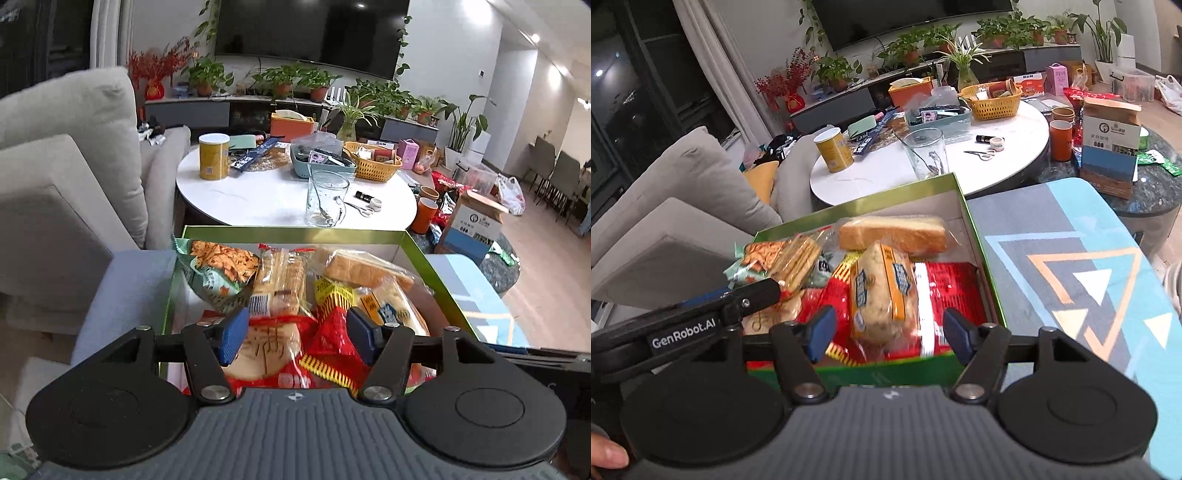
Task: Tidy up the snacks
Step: 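Withdraw both tools from the box back toward the mat, then grasp the clear-wrapped biscuit with the left tool while the right tool grasps the green bean snack bag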
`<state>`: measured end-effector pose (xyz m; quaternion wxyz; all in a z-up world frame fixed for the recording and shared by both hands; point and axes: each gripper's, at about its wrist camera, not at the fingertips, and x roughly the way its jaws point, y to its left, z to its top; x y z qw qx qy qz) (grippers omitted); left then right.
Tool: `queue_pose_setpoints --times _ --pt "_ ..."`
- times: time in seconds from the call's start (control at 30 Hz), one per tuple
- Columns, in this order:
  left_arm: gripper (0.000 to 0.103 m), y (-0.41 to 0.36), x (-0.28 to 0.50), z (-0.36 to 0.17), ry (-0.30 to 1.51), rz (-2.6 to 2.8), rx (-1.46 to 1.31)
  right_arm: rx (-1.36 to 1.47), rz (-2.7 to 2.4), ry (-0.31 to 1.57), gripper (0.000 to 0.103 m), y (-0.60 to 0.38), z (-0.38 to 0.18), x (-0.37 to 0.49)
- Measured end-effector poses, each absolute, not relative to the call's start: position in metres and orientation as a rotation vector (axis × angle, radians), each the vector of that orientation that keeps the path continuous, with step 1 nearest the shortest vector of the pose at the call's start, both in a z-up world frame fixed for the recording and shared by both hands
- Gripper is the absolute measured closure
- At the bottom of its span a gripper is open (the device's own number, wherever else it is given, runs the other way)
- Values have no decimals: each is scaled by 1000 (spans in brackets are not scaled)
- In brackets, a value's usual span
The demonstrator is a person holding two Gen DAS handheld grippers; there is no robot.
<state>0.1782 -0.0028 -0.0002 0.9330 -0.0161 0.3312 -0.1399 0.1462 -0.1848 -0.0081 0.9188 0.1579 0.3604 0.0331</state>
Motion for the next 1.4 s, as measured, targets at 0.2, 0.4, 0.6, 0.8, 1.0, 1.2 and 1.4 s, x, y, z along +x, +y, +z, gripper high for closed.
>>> queue_pose_setpoints --times 0.2,0.4,0.6,0.8,1.0,1.2,1.4 --pt "46 -4 153 5 667 -290 -6 312 79 749 40 -183 -7 129" --pt "42 -1 132 7 659 -278 -2 299 91 731 40 -181 0 110" --pt "41 3 112 4 668 -268 6 273 95 726 40 -176 0 97" --pt "40 5 98 -8 709 -273 12 277 94 740 40 -178 -6 86" --pt "39 -1 92 -30 771 -271 38 291 91 751 40 -184 -11 79" --pt "39 -14 89 -51 824 -283 48 317 77 767 40 -193 -19 77" --pt "39 -27 93 -67 862 -289 85 319 79 788 40 -196 -27 78"
